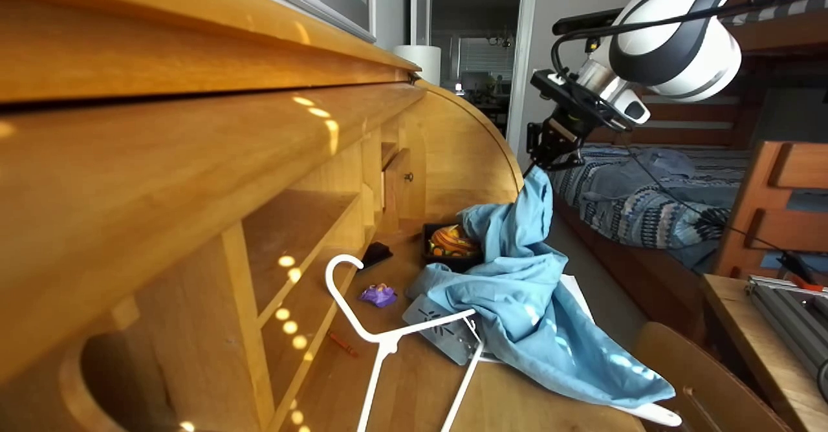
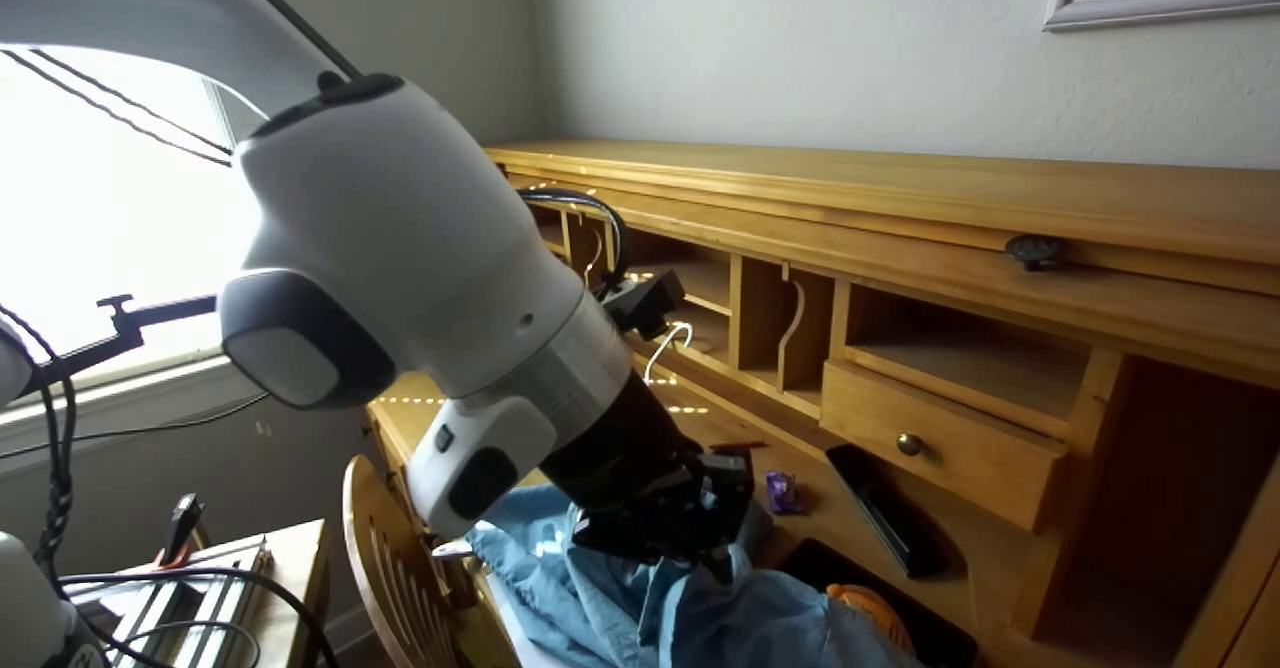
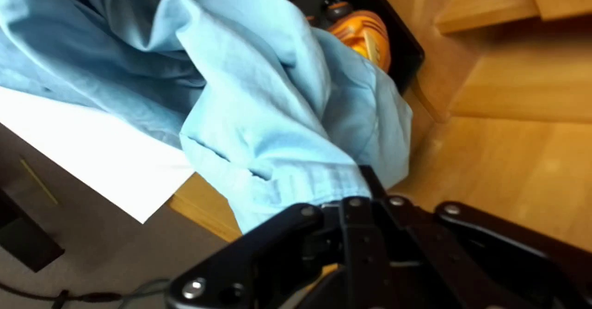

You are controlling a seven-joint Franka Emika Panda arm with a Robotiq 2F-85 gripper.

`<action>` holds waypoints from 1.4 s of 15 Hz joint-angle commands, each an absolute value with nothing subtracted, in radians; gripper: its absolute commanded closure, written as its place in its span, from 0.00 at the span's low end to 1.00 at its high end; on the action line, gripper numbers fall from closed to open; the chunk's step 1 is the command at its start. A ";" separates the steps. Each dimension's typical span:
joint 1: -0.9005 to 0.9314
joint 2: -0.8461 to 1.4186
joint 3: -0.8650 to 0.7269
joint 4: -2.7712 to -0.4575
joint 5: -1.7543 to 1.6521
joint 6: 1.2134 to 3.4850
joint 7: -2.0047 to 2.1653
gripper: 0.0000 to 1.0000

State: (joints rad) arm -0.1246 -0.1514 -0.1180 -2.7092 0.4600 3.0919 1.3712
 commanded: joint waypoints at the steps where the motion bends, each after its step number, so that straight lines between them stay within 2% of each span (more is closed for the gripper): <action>1: -0.223 -0.252 -0.090 -2.797 0.446 3.211 1.463 1.00; 2: -0.272 -0.204 -0.063 -2.743 0.476 3.238 1.453 1.00; 7: -0.490 -0.144 0.101 -2.749 0.594 3.454 1.445 1.00; 16: -0.518 -0.093 0.307 -2.749 0.808 3.440 1.295 1.00; 21: -0.497 -0.073 0.361 -2.725 0.844 3.619 1.269 1.00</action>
State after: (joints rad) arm -0.5059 -0.0830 0.3259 -2.7480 0.8062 3.5176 1.3005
